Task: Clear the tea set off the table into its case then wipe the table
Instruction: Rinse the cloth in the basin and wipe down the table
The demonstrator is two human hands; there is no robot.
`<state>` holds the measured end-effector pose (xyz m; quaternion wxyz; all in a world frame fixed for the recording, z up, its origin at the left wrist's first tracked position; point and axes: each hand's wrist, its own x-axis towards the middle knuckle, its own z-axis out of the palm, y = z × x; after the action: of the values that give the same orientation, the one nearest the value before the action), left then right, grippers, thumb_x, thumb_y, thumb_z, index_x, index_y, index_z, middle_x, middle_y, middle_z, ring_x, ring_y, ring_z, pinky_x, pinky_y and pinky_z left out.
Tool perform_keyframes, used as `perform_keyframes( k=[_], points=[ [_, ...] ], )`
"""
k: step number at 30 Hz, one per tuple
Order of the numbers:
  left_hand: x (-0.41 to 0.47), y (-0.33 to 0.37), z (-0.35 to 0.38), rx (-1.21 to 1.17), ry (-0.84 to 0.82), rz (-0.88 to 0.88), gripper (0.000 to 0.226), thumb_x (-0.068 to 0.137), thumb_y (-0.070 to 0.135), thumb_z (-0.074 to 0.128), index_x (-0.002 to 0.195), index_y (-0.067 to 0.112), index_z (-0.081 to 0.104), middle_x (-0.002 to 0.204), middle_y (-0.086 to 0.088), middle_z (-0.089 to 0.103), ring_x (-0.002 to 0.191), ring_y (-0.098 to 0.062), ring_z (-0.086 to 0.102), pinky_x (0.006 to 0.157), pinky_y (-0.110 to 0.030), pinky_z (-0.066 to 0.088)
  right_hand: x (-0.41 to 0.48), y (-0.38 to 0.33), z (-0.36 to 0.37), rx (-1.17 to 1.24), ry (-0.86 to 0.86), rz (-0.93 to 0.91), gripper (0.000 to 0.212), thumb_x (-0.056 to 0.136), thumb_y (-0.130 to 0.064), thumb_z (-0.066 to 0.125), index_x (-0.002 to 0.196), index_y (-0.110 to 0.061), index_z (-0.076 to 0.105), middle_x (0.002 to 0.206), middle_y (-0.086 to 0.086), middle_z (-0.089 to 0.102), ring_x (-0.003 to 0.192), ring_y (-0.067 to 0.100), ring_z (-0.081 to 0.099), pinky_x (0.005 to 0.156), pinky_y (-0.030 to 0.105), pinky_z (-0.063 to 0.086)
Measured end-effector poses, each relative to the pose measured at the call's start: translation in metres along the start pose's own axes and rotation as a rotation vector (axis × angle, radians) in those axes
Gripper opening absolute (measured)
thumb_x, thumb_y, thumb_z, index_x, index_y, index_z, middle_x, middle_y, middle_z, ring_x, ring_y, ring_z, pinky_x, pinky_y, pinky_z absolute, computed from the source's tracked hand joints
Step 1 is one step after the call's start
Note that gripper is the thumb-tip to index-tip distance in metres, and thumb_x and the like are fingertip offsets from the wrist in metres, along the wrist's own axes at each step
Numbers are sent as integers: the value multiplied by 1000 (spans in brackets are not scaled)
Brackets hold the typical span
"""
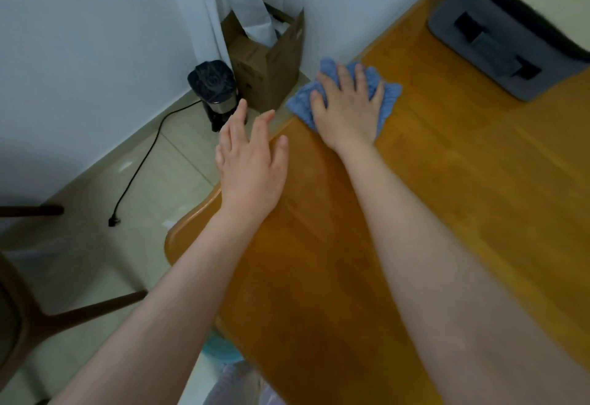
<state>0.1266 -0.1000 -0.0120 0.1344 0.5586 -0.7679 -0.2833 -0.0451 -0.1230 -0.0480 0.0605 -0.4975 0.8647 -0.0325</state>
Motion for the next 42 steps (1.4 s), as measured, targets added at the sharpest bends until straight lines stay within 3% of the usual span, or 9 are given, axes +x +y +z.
perform_keyframes(
  k=[4, 8, 15, 19, 23, 30, 33, 37, 42],
  points=[
    [-31, -32, -25, -19, 6, -41, 44, 100, 35, 39, 144, 30, 36, 161, 1, 9, 147, -24, 4, 117, -47, 7, -70, -62, 11, 37, -17, -48, 51, 100, -48, 19, 148, -35, 31, 160, -4, 20, 149, 25, 2, 115, 59, -4],
    [-67, -68, -48, 11, 37, -95, 45, 99, 38, 39, 143, 30, 38, 160, 0, 14, 146, -25, 11, 116, -48, 9, -146, -116, 19, 11, -74, -119, 54, 100, -51, 18, 152, -35, 19, 162, -1, 8, 149, 29, -4, 113, 63, -5],
    [-118, -99, -61, -54, 64, -83, 40, 98, 31, 43, 138, 28, 45, 157, -3, 25, 143, -24, 19, 114, -45, 13, -237, -145, 31, -21, -99, -193, 62, 96, -52, 23, 153, -35, 5, 163, 4, -5, 148, 32, -9, 111, 66, -3],
    [-136, -96, -52, -51, 46, -15, 41, 97, 28, 46, 137, 27, 45, 156, -3, 27, 141, -25, 21, 113, -47, 16, -291, -125, 39, 54, -7, -175, 56, 97, -50, 25, 151, -35, 19, 162, 2, 13, 149, 30, 5, 112, 66, 5],
    [-146, -76, -39, -23, -2, 73, 43, 95, 30, 50, 137, 25, 45, 155, -4, 28, 141, -28, 22, 111, -52, 18, -324, -75, 38, 97, 80, 19, 52, 96, -52, 36, 146, -40, 35, 159, -1, 24, 148, 28, 16, 113, 64, 9],
    [-136, -21, -10, -25, -37, 229, 47, 94, 28, 53, 139, 36, 41, 161, 2, 11, 145, -27, 13, 114, -51, 16, -261, 13, 24, 65, 62, 326, 62, 90, -64, 21, 148, -45, 28, 161, 1, 16, 149, 28, 7, 115, 62, 0],
    [-124, 1, 5, -36, -83, 243, 48, 95, 27, 51, 141, 38, 39, 161, 3, 6, 147, -26, 7, 116, -49, 10, -215, 50, 15, 71, 67, 424, 64, 90, -67, 26, 149, -43, 25, 161, 2, 14, 149, 26, 3, 115, 60, -3],
    [-118, 12, 23, 17, -148, 258, 50, 96, 28, 50, 143, 39, 35, 162, 3, 2, 147, -25, 2, 116, -46, 3, -153, 104, 3, 73, 56, 465, 70, 88, -72, 23, 151, -41, 18, 162, 3, 11, 149, 24, 1, 116, 59, -3],
    [-99, 35, 41, 28, -205, 215, 50, 94, 28, 53, 140, 40, 37, 160, 5, 9, 147, -22, 6, 116, -45, 9, -80, 146, -7, 37, 63, 442, 72, 91, -69, 20, 154, -34, 14, 162, 3, 8, 149, 24, 0, 117, 56, -3]
  ],
)
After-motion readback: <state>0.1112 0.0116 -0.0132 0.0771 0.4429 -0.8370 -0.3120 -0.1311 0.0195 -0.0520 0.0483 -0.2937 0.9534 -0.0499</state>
